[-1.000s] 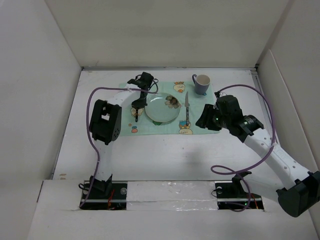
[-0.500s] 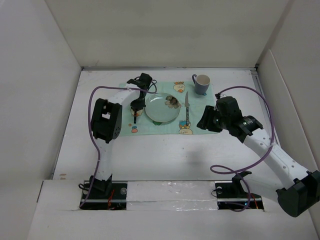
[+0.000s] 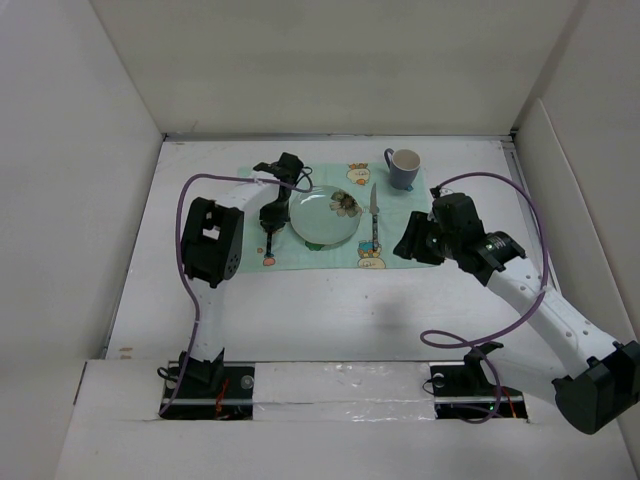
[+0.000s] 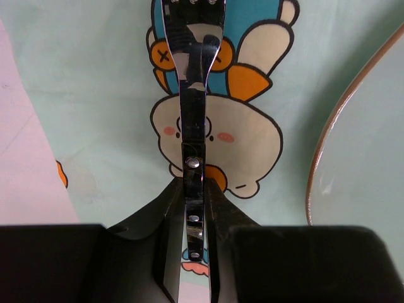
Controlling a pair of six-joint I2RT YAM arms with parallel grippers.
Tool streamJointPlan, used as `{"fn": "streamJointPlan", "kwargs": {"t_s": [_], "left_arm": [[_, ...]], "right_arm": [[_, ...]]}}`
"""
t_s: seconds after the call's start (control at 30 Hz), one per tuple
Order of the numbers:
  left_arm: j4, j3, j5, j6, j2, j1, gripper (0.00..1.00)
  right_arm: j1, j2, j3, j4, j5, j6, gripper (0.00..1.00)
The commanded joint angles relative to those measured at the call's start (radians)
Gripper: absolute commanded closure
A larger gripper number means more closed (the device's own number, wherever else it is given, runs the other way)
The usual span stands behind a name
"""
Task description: Set the dinner table for one person
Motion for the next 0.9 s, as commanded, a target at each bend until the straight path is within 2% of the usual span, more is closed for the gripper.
{"fn": "streamJointPlan", "kwargs": {"t_s": [0.0, 0.23, 0.27, 0.47, 0.5, 0.57, 0.67, 0.73, 0.8, 0.83, 0.87], "left_arm": [[-0.019, -0.018, 0.003, -0.018, -0.076, 0.005, 1.0], [-0.011, -0.029, -0.009, -0.038, -0.079, 0.005, 1.0], [-0.011, -0.019, -0.017, -0.041, -0.079, 0.005, 0.93], [-0.016, -0.004, -0.067, -0.068, -0.114, 0.005, 0.7], [-0.016, -0.004, -0.078, -0.076, -0.134, 0.005, 0.62], [-0.019, -0.001, -0.092, -0.084, -0.154, 0.005, 0.57], [-0.025, 0.017, -0.096, -0.095, -0.211, 0.005, 0.58], [-0.027, 0.037, -0.086, -0.105, -0.267, 0.005, 0.59], [-0.024, 0.056, -0.055, -0.108, -0.347, 0.005, 0.61], [-0.019, 0.083, -0.038, -0.119, -0.436, 0.005, 0.61], [-0.019, 0.083, -0.038, -0.119, -0.436, 0.005, 0.61]], "right_arm": [[-0.007, -0.005, -0.004, 0.023, 0.005, 0.003, 0.48], [-0.007, -0.003, -0.002, 0.02, -0.004, -0.002, 0.48], [-0.007, -0.005, -0.001, 0.02, -0.004, -0.004, 0.48], [-0.007, -0.011, 0.002, 0.009, 0.002, -0.004, 0.48], [-0.007, -0.014, 0.007, 0.008, 0.004, -0.004, 0.48], [-0.007, -0.017, 0.011, 0.0, 0.008, -0.004, 0.48], [-0.007, -0.026, 0.03, -0.012, 0.016, -0.007, 0.49], [-0.007, -0.043, 0.063, -0.024, 0.019, -0.007, 0.72], [-0.007, -0.069, 0.111, -0.044, 0.039, 0.009, 1.0], [-0.007, -0.135, 0.199, -0.029, 0.042, 0.022, 1.0], [-0.007, -0.135, 0.2, -0.029, 0.042, 0.022, 1.0]]}}
